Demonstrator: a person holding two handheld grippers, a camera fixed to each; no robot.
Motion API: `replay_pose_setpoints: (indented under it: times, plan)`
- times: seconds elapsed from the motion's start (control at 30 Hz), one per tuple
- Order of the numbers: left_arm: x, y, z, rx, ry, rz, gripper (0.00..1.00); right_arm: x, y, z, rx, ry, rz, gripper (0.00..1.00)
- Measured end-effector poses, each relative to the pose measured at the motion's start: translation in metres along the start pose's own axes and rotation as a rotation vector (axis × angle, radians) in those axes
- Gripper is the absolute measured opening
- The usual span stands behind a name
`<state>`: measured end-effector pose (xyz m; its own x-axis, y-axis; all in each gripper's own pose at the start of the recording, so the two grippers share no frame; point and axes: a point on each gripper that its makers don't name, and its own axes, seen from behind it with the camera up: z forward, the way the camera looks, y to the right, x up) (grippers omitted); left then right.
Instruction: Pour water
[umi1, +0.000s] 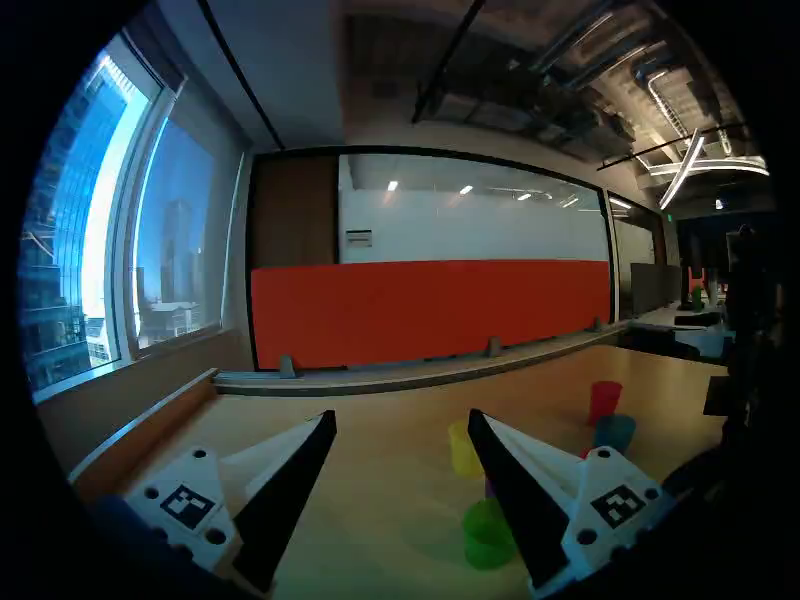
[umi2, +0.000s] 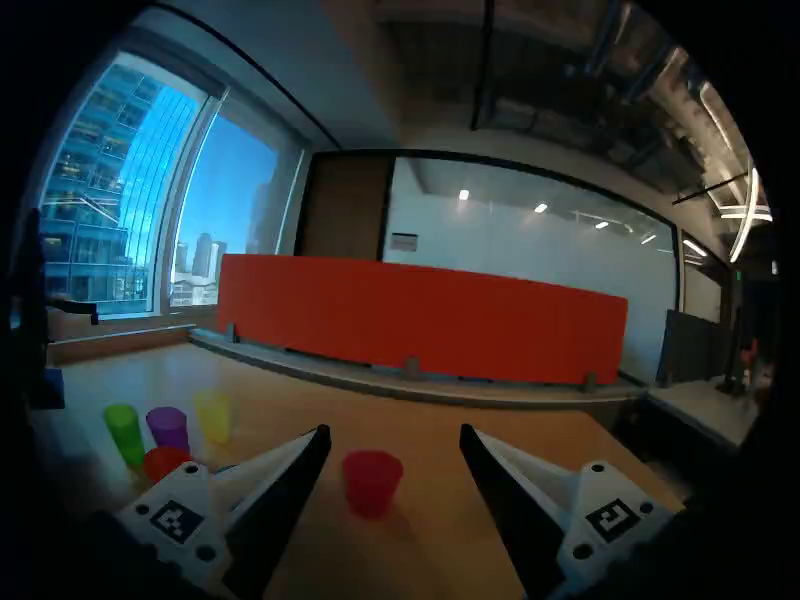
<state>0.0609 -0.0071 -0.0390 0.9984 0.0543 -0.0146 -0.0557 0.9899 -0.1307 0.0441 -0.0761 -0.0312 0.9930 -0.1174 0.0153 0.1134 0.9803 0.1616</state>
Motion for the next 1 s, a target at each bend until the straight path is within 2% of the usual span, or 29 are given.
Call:
replay_pose_setpoints:
  times: [0.3,0.6,0.8,1.0]
  plan:
    - [0.02,0.0,0.009,0.028,0.064,-0.051,0.98,0.021,0.026,0.008,-0.112,0.084,0.024,1.0]
    - [0.022,0.001,0.016,0.066,0.087,-0.033,0.98,0.031,0.045,0.003,-0.176,0.15,0.097,1.0]
    - [0.019,0.001,0.016,0.091,0.091,-0.013,0.98,0.027,0.052,0.001,-0.198,0.152,0.135,1.0]
    - [0.019,-0.001,0.016,0.12,0.1,0.023,0.98,0.016,0.058,-0.002,-0.222,0.125,0.145,1.0]
